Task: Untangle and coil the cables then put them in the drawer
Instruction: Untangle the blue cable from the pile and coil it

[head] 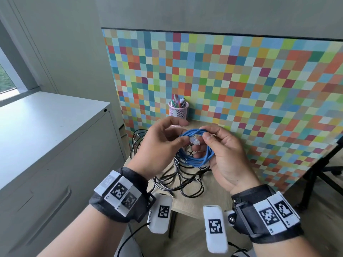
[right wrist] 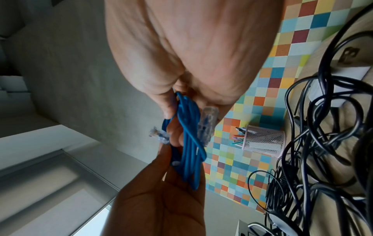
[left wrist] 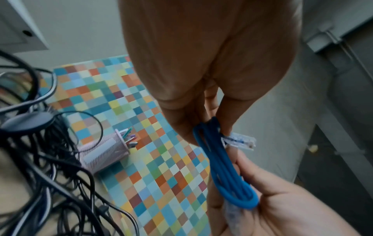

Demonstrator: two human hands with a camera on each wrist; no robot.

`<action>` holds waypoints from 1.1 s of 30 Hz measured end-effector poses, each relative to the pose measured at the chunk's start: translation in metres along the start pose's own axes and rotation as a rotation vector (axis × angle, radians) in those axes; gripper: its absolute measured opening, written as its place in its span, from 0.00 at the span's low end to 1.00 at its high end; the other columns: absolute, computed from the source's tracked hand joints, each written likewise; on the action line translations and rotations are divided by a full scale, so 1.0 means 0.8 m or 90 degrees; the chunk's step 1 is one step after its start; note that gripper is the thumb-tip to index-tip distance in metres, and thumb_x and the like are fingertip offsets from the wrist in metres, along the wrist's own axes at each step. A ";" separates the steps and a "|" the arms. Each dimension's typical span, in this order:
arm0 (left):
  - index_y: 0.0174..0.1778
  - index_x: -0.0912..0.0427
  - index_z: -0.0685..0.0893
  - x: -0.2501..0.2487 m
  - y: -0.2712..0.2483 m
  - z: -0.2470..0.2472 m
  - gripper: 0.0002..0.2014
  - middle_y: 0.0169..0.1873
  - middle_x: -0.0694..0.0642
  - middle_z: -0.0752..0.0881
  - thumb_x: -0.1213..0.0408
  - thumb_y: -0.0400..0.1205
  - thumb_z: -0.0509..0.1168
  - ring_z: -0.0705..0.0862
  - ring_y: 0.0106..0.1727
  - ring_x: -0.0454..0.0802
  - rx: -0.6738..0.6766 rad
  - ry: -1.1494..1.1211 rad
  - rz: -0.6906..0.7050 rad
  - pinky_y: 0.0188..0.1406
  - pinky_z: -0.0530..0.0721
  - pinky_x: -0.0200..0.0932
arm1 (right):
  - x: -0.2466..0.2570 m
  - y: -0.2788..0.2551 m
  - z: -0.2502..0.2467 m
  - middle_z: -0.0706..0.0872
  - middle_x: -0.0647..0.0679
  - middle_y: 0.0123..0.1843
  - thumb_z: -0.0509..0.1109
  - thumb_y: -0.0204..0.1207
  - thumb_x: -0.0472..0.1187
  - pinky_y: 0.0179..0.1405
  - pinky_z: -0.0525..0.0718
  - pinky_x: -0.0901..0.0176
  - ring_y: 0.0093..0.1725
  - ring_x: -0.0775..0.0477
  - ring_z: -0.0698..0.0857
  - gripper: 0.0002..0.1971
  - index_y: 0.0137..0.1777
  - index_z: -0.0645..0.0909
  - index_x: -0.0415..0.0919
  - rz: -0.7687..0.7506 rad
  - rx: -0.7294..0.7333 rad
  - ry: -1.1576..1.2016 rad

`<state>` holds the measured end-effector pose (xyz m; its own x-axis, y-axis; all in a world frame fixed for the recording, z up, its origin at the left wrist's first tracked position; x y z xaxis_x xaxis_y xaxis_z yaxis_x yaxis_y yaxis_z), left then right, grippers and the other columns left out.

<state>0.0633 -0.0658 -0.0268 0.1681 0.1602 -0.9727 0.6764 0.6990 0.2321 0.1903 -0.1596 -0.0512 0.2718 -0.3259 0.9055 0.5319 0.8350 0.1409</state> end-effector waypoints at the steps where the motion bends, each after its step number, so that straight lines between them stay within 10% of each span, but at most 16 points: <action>1: 0.62 0.64 0.83 0.002 0.000 0.000 0.12 0.46 0.68 0.93 0.80 0.85 0.68 0.88 0.42 0.52 0.007 -0.026 -0.006 0.48 0.88 0.44 | 0.000 -0.001 0.001 0.88 0.35 0.45 0.63 0.88 0.29 0.33 0.88 0.55 0.36 0.44 0.88 0.09 0.57 0.85 0.37 -0.001 0.002 0.000; 8: 0.65 0.65 0.81 0.011 -0.003 0.008 0.14 0.39 0.66 0.89 0.80 0.85 0.64 0.88 0.36 0.56 0.074 -0.251 -0.070 0.44 0.90 0.45 | -0.004 0.000 0.004 0.88 0.31 0.45 0.66 0.85 0.32 0.41 0.91 0.53 0.38 0.40 0.89 0.07 0.56 0.86 0.37 -0.044 0.019 -0.001; 13: 0.57 0.69 0.84 0.021 0.003 0.000 0.07 0.39 0.65 0.88 0.79 0.86 0.65 0.85 0.35 0.53 -0.012 -0.203 -0.084 0.40 0.88 0.42 | 0.005 0.005 -0.014 0.95 0.46 0.47 0.74 0.83 0.31 0.50 0.87 0.47 0.45 0.47 0.90 0.12 0.51 0.93 0.50 -0.143 -0.022 -0.237; 18: 0.53 0.69 0.87 0.017 0.011 -0.007 0.04 0.44 0.65 0.90 0.77 0.84 0.70 0.87 0.42 0.54 -0.054 -0.079 -0.046 0.51 0.88 0.47 | 0.006 0.002 -0.016 0.94 0.50 0.42 0.77 0.81 0.37 0.35 0.80 0.57 0.35 0.58 0.85 0.09 0.52 0.93 0.53 -0.124 -0.006 -0.361; 22: 0.52 0.69 0.87 0.015 0.016 -0.003 0.04 0.45 0.64 0.91 0.78 0.84 0.70 0.87 0.44 0.51 -0.049 -0.049 -0.037 0.54 0.88 0.47 | 0.002 0.002 -0.016 0.94 0.45 0.43 0.72 0.85 0.35 0.29 0.85 0.49 0.39 0.45 0.87 0.12 0.55 0.94 0.53 -0.088 -0.003 -0.316; 33: 0.58 0.64 0.88 0.022 0.014 0.003 0.10 0.43 0.58 0.92 0.74 0.82 0.74 0.89 0.43 0.47 0.002 0.042 -0.065 0.49 0.90 0.45 | -0.006 0.010 -0.036 0.94 0.39 0.43 0.73 0.83 0.32 0.55 0.86 0.24 0.47 0.40 0.89 0.10 0.48 0.95 0.44 -0.019 -0.055 -0.199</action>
<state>0.0752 -0.0568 -0.0414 0.0506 0.1345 -0.9896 0.6896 0.7120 0.1320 0.2168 -0.1640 -0.0657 0.0030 -0.1866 0.9824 0.6060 0.7818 0.1467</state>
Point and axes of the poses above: each hand's wrist, its own y-axis towards the middle knuckle, its own z-axis out of the palm, x = y × z, the point moved 8 cm from there along y, towards the middle knuckle
